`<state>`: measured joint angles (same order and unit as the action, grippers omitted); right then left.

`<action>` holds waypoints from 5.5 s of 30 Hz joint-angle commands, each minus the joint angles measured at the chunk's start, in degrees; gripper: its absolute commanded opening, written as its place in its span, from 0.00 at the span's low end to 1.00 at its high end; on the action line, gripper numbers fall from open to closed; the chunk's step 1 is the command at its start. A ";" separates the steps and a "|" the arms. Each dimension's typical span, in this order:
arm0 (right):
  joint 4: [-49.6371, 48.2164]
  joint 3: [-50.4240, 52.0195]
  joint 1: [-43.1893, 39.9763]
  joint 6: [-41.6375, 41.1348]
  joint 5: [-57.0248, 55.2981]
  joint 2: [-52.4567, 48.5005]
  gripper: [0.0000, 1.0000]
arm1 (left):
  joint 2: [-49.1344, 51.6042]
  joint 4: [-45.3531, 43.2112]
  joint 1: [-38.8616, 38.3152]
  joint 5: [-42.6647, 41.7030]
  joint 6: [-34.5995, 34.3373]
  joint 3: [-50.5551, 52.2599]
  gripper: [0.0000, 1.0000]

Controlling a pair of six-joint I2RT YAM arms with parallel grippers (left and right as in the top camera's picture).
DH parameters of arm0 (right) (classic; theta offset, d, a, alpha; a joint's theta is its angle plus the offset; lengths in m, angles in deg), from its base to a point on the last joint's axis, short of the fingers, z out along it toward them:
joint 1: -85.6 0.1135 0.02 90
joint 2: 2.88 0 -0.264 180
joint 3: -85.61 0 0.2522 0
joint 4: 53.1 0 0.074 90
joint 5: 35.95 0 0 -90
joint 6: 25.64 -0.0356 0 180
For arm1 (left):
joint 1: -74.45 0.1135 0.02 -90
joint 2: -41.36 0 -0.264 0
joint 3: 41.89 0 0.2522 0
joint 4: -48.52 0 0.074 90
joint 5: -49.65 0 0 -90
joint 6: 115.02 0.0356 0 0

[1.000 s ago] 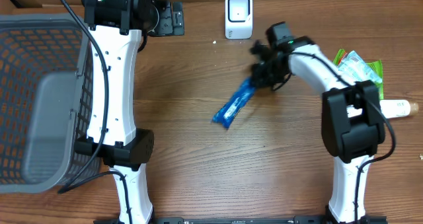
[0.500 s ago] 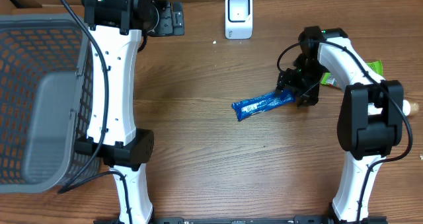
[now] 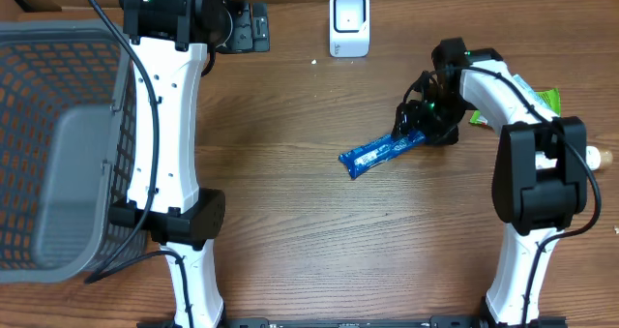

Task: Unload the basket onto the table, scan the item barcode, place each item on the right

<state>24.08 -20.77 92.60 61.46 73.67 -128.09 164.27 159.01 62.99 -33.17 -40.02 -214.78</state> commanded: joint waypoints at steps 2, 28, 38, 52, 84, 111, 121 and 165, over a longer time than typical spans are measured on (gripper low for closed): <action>-2.36 4.00 0.07 1.27 0.22 0.42 0.73 | 0.39 0.07 0.57 0.72 0.02 -0.39 1.00; -3.23 5.62 0.48 -27.80 4.94 0.42 0.15 | 0.39 0.07 0.57 0.72 0.02 -0.39 1.00; 6.21 2.97 3.69 -9.46 8.52 0.52 0.28 | 0.39 0.07 0.55 0.72 0.02 -0.39 1.00; 20.39 -21.55 3.72 9.05 -1.62 0.61 0.78 | 0.39 0.07 0.55 0.72 0.02 -0.39 1.00; 2.75 -1.92 32.30 17.27 -11.89 0.57 0.69 | 0.39 0.07 0.57 0.70 0.02 -0.39 1.00; 14.91 -25.24 13.00 -0.79 -4.33 0.44 0.80 | 0.39 0.07 0.57 0.70 0.02 -0.39 1.00; 7.41 -8.68 7.08 4.79 -2.49 0.35 0.81 | 0.39 0.07 0.57 0.72 0.02 -0.39 1.00; -23.32 7.96 7.06 10.45 2.32 0.20 0.96 | 0.39 0.07 0.57 0.70 0.02 -0.39 1.00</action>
<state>3.38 -12.92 100.21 68.43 83.07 -124.61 164.27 159.01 62.99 -33.17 -40.00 -214.78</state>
